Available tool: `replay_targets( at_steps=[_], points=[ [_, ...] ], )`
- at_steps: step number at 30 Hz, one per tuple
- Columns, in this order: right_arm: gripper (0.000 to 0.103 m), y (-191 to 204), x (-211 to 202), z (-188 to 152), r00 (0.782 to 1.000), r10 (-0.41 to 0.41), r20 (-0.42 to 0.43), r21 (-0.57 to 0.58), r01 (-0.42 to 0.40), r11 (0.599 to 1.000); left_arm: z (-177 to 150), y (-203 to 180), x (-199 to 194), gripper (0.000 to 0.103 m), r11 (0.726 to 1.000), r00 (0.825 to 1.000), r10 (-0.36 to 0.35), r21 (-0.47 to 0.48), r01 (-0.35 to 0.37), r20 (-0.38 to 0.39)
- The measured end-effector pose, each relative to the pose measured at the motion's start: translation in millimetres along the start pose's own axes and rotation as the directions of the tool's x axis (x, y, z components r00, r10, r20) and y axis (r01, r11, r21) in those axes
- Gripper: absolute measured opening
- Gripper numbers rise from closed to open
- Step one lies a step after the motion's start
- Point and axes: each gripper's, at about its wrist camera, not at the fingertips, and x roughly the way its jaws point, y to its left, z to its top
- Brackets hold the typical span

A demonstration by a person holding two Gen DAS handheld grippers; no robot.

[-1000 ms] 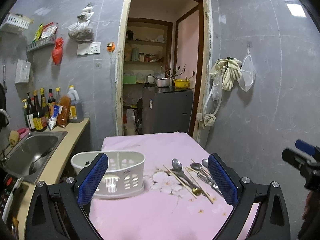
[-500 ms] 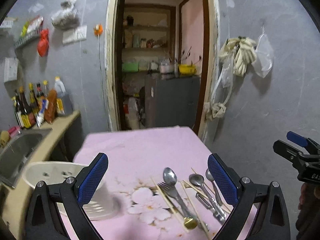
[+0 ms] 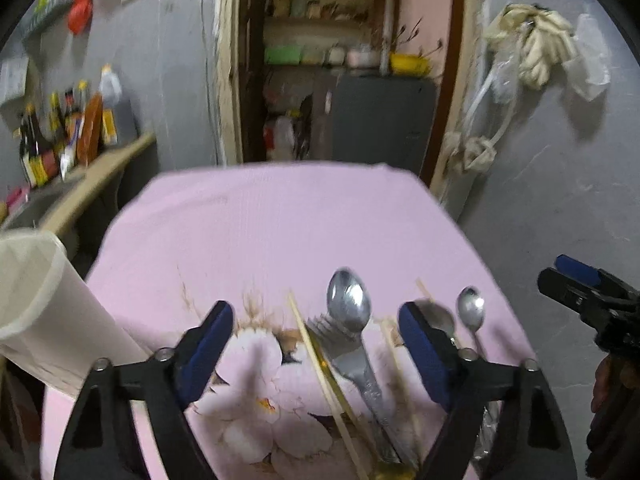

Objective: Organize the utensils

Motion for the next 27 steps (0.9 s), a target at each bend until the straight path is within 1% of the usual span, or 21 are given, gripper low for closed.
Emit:
replay_targets(
  at_steps=[1, 3, 5, 6, 7, 9, 11, 12, 14, 16, 18, 19, 21, 22, 25, 27],
  points=[
    [0.067, -1, 10, -3, 1.0, 0.011, -0.019, -0.001, -0.011, 1.0, -1, 2, 6, 0.072, 1.0, 1.0, 0.0, -0.013, 0.0, -0.02],
    [0.063, -3, 28, -8, 0.997, 0.039, -0.061, -0.003, -0.039, 0.999, -4, 7, 19, 0.065, 0.999, 0.998, -0.001, -0.047, -0.002, -0.064],
    [0.054, -3, 42, -12, 0.994, 0.054, -0.091, -0.005, -0.054, 0.999, -6, 12, 28, 0.054, 0.997, 0.995, -0.013, -0.077, 0.005, -0.102],
    [0.047, -4, 46, -15, 0.993, 0.059, -0.105, -0.002, -0.06, 0.998, -8, 15, 33, 0.051, 0.996, 0.992, -0.02, -0.09, 0.009, -0.124],
    [0.042, -5, 51, -17, 0.991, 0.065, -0.117, 0.004, -0.065, 0.998, -9, 16, 36, 0.047, 0.995, 0.99, -0.029, -0.098, 0.015, -0.136],
    [0.038, -4, 60, -20, 0.988, 0.076, -0.134, 0.015, -0.074, 0.997, -7, 17, 37, 0.043, 0.994, 0.99, -0.037, -0.105, 0.022, -0.134],
    [0.037, -5, 64, -21, 0.986, 0.084, -0.147, 0.024, -0.081, 0.996, -5, 18, 39, 0.035, 0.995, 0.99, -0.037, -0.093, 0.024, -0.137],
    [0.037, -4, 67, -22, 0.984, 0.09, -0.152, 0.026, -0.087, 0.996, -4, 20, 41, 0.034, 0.995, 0.989, -0.045, -0.097, 0.031, -0.141],
    [0.033, -4, 72, -22, 0.983, 0.093, -0.159, 0.019, -0.091, 0.996, 0, 24, 44, 0.031, 0.991, 0.986, -0.071, -0.127, 0.052, -0.152],
    [0.029, -5, 74, -21, 0.981, 0.094, -0.168, 0.01, -0.093, 0.996, 3, 28, 50, 0.029, 0.984, 0.981, -0.096, -0.167, 0.068, -0.167],
    [0.027, -5, 76, -19, 0.98, 0.098, -0.175, 0.009, -0.098, 0.995, 6, 31, 56, 0.029, 0.977, 0.976, -0.117, -0.198, 0.079, -0.184],
    [0.025, -5, 76, -18, 0.979, 0.1, -0.179, 0.007, -0.101, 0.995, 8, 31, 60, 0.029, 0.973, 0.971, -0.131, -0.214, 0.087, -0.202],
    [0.022, -5, 77, -17, 0.977, 0.098, -0.187, -0.002, -0.1, 0.995, 10, 30, 68, 0.028, 0.971, 0.963, -0.135, -0.226, 0.082, -0.233],
    [0.022, -5, 76, -17, 0.977, 0.1, -0.189, -0.005, -0.103, 0.995, 11, 30, 70, 0.027, 0.969, 0.962, -0.132, -0.236, 0.075, -0.238],
    [0.022, -8, 76, -15, 0.974, 0.108, -0.2, -0.017, -0.113, 0.993, 13, 32, 76, 0.026, 0.957, 0.959, -0.152, -0.279, 0.083, -0.237],
    [0.022, -6, 76, -14, 0.971, 0.115, -0.21, -0.027, -0.123, 0.992, 15, 32, 78, 0.023, 0.955, 0.958, -0.151, -0.287, 0.077, -0.245]
  ],
)
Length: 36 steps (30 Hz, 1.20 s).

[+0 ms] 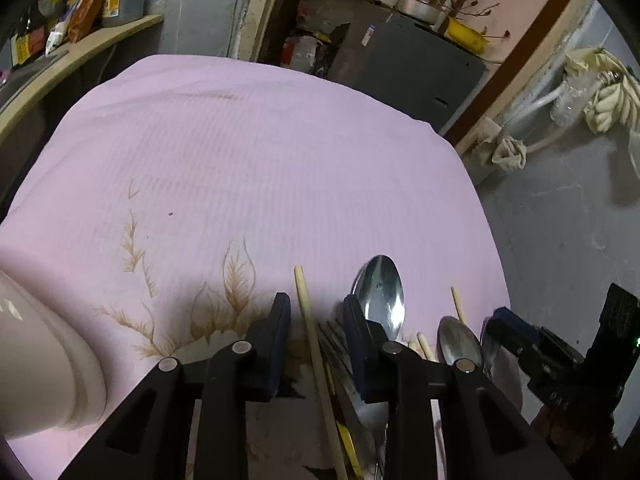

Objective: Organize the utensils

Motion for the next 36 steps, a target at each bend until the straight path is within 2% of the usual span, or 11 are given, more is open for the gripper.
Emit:
replay_targets(
  at_steps=[2, 4, 10, 14, 22, 28, 32, 36],
  points=[
    [0.02, 3, 0, 0, 1.0, 0.008, -0.013, -0.024, -0.008, 1.0, 2, 0, 2, 0.015, 1.0, 1.0, 0.013, -0.003, -0.013, -0.01],
    [0.014, 4, 0, 1, 1.0, 0.001, -0.023, -0.038, -0.002, 0.999, 4, 1, 3, 0.008, 1.0, 0.999, 0.028, -0.006, -0.028, -0.027],
    [0.004, -4, -6, 3, 0.998, 0.057, -0.037, 0.014, -0.057, 0.998, 9, 1, 2, 0.005, 0.999, 0.998, 0.012, -0.033, -0.015, -0.065],
    [0.003, 1, -22, 3, 0.998, 0.057, -0.008, 0.004, -0.057, 0.998, 8, -4, -16, 0.005, 0.999, 1.0, -0.009, -0.04, 0.008, -0.014],
    [0.002, 30, -75, 5, 0.994, -0.027, 0.106, -0.004, 0.028, 1.0, 1, -13, -76, 0.005, 0.999, 0.989, -0.046, 0.019, 0.044, 0.142],
    [0.002, 67, -124, 9, 0.961, -0.123, 0.249, -0.006, 0.129, 0.992, 0, -12, -133, 0.005, 0.998, 0.958, -0.057, 0.039, 0.048, 0.281],
    [0.002, 108, -155, 18, 0.918, -0.188, 0.348, -0.024, 0.21, 0.978, 6, 3, -172, 0.005, 0.998, 0.923, -0.067, 0.037, 0.057, 0.378],
    [0.002, 161, -178, 36, 0.87, -0.199, 0.451, -0.055, 0.249, 0.967, 18, 30, -212, 0.005, 0.997, 0.88, -0.076, 0.025, 0.073, 0.469]
  ],
)
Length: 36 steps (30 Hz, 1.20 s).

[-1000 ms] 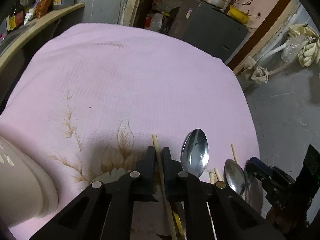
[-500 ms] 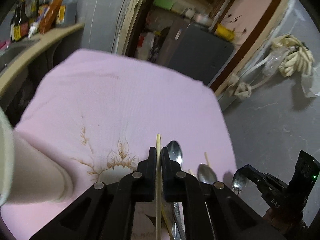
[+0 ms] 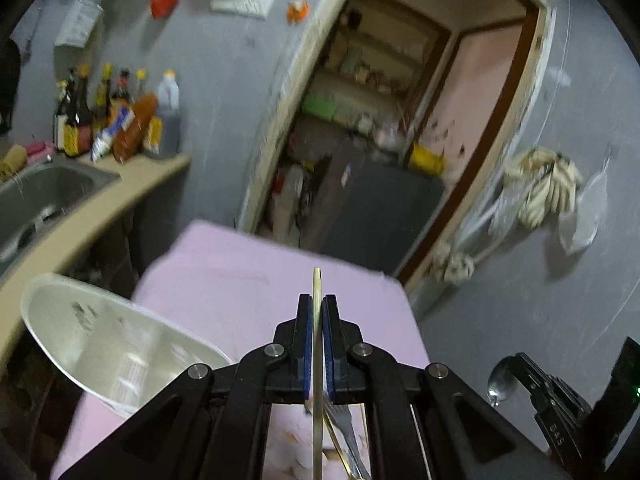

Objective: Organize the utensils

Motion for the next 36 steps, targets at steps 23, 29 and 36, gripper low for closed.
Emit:
replay_targets(
  at_steps=[23, 29, 36],
  points=[
    [0.002, 241, 58, 50, 0.981, -0.027, 0.19, -0.281, 0.081, 0.956, 85, 180, -33, 0.005, 0.979, 0.92, 0.183, -0.149, -0.139, 0.347],
    [0.002, 257, 76, 30, 0.979, -0.049, 0.195, -0.34, 0.114, 0.933, 71, 180, -15, 0.005, 0.972, 0.907, 0.212, -0.172, -0.159, 0.364],
    [0.002, 258, 88, 14, 0.982, -0.054, 0.178, -0.353, 0.115, 0.929, 61, 179, -9, 0.005, 0.971, 0.898, 0.221, -0.168, -0.168, 0.381]
  ],
)
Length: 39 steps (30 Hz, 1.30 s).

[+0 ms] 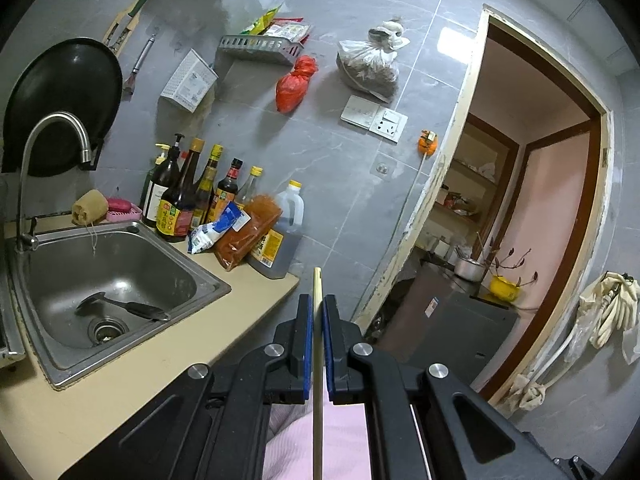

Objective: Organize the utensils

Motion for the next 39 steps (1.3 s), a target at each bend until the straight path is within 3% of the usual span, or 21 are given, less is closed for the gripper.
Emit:
replay_targets(
  at_steps=[11, 17, 22, 23, 24, 25, 26, 28, 32, 34, 38, 39],
  points=[
    [0.002, 0, -2, -10, 0.999, 0.046, -0.01, 0.009, -0.046, 0.999, -16, -1, -13, 0.005, 0.999, 1.0, -0.003, 0.052, 0.002, 0.013],
    [0.003, -3, -9, -12, 0.997, 0.078, -0.018, 0.024, -0.077, 0.997, -19, 0, -22, 0.005, 0.994, 0.999, -0.016, 0.112, 0.02, -0.035],
    [0.006, -14, -17, -13, 0.996, 0.084, -0.033, 0.059, -0.082, 0.995, -21, 0, -26, 0.007, 0.987, 0.992, -0.028, 0.152, 0.046, -0.122],
    [0.009, -16, -19, -13, 0.996, 0.082, -0.035, 0.067, -0.08, 0.995, -23, 0, -27, 0.011, 0.987, 0.99, -0.034, 0.152, 0.055, -0.139],
    [0.022, -22, -22, -13, 0.996, 0.08, -0.035, 0.087, -0.077, 0.993, -23, -1, -28, 0.016, 0.986, 0.987, -0.039, 0.153, 0.063, -0.158],
    [0.039, -27, -25, -13, 0.996, 0.079, -0.032, 0.103, -0.075, 0.992, -23, -2, -30, 0.028, 0.986, 0.984, -0.044, 0.152, 0.07, -0.172],
    [0.044, -33, -29, -13, 0.997, 0.076, -0.025, 0.123, -0.073, 0.99, -24, -3, -33, 0.038, 0.986, 0.983, -0.05, 0.147, 0.077, -0.175],
    [0.045, -44, -35, -13, 0.997, 0.068, -0.024, 0.151, -0.064, 0.986, -25, -5, -41, 0.05, 0.987, 0.984, -0.062, 0.137, 0.086, -0.17],
    [0.048, -74, -48, -12, 0.999, 0.043, -0.028, 0.221, -0.036, 0.975, -26, -21, -52, 0.057, 0.98, 0.98, -0.081, 0.163, 0.111, -0.182],
    [0.066, -91, -60, -13, 1.0, 0.011, -0.012, 0.245, -0.008, 0.97, -25, -32, -58, 0.067, 0.974, 0.98, -0.093, 0.186, 0.126, -0.177],
    [0.083, -120, -80, -14, 0.999, -0.037, 0.011, 0.27, 0.032, 0.962, -25, -58, -74, 0.089, 0.962, 0.98, -0.123, 0.224, 0.157, -0.158],
    [0.091, -128, -86, -14, 0.999, -0.05, 0.015, 0.272, 0.044, 0.961, -26, -64, -78, 0.092, 0.959, 0.979, -0.128, 0.231, 0.163, -0.156]
  ],
)
